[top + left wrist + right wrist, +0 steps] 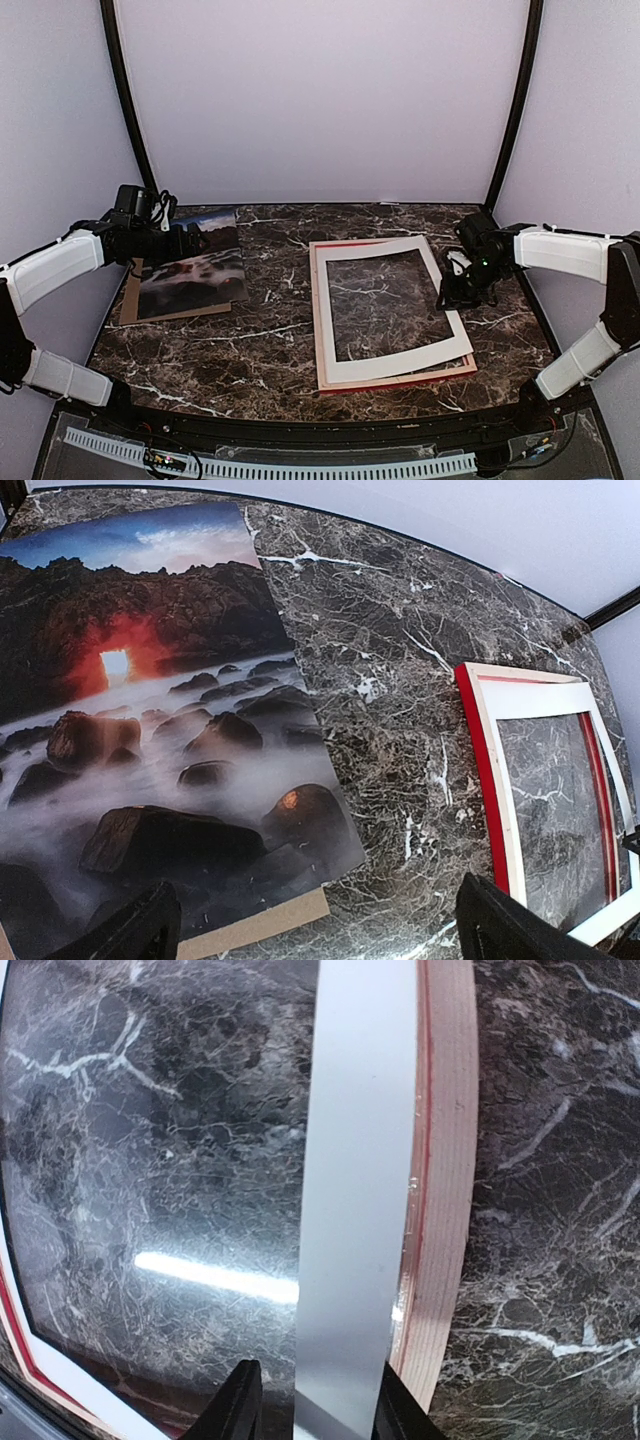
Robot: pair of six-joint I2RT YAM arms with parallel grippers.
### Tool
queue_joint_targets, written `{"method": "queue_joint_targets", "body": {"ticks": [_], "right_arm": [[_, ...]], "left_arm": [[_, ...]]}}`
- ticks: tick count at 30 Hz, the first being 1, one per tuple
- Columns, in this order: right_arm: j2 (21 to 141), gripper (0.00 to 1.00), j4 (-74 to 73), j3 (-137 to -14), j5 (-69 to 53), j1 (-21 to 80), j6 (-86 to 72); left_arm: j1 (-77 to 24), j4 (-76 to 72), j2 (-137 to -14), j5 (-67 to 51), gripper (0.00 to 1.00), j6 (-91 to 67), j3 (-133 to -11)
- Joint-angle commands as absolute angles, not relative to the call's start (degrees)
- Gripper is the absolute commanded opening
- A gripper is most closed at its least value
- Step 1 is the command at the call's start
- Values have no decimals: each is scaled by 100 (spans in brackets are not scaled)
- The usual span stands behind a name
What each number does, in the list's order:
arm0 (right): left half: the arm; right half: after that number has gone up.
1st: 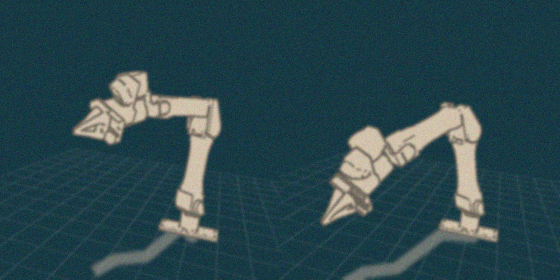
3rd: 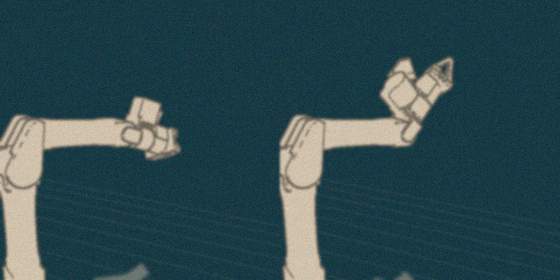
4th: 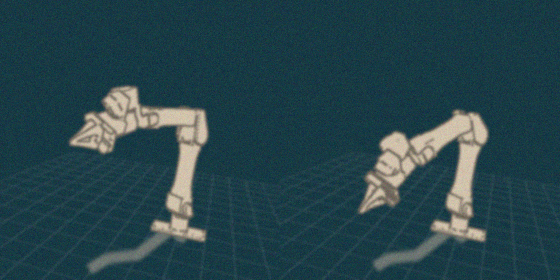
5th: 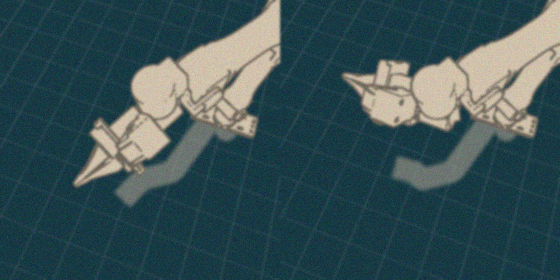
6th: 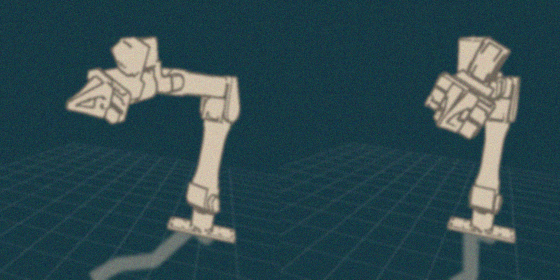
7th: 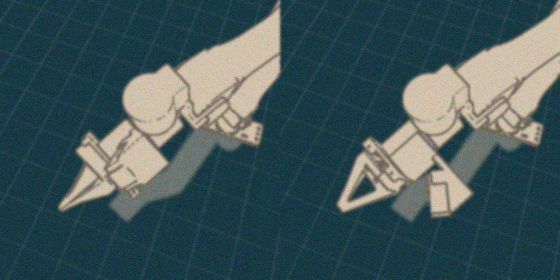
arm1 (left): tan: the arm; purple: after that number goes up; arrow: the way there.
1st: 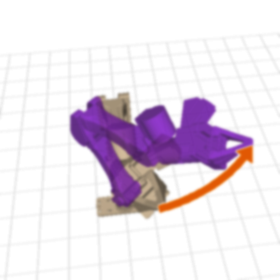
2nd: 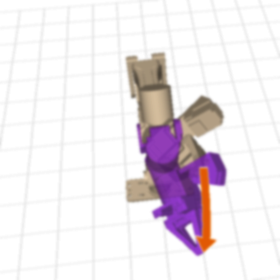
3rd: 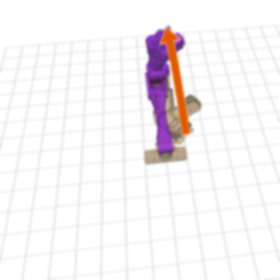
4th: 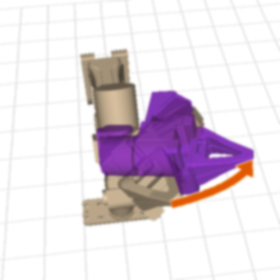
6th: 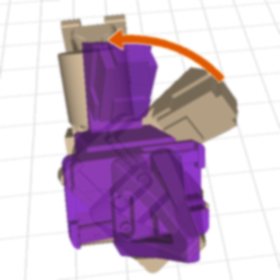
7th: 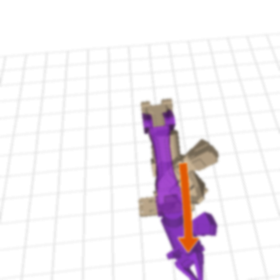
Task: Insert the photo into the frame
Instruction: Place the mat board on the glass panel.
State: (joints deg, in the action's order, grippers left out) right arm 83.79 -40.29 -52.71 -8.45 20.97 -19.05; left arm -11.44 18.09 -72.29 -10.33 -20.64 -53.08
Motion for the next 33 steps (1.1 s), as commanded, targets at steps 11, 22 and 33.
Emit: {"method": "queue_joint_targets", "body": {"ticks": [11, 22, 33], "right_arm": [[8405, 54, -4072, -5329, -38, 2066, -1982], [8961, 57, -3434, -5446, 45, 1690, -1940], [9445, 39, -2820, -5405, -649, 1503, -1817]], "left_arm": [[-1169, 1999, -7136, -962, 99, -1951, -5403], [-1169, 2342, -7340, -757, 99, -1703, -5675], [-886, 3099, -7980, -712, 99, -1357, -6389]]}}
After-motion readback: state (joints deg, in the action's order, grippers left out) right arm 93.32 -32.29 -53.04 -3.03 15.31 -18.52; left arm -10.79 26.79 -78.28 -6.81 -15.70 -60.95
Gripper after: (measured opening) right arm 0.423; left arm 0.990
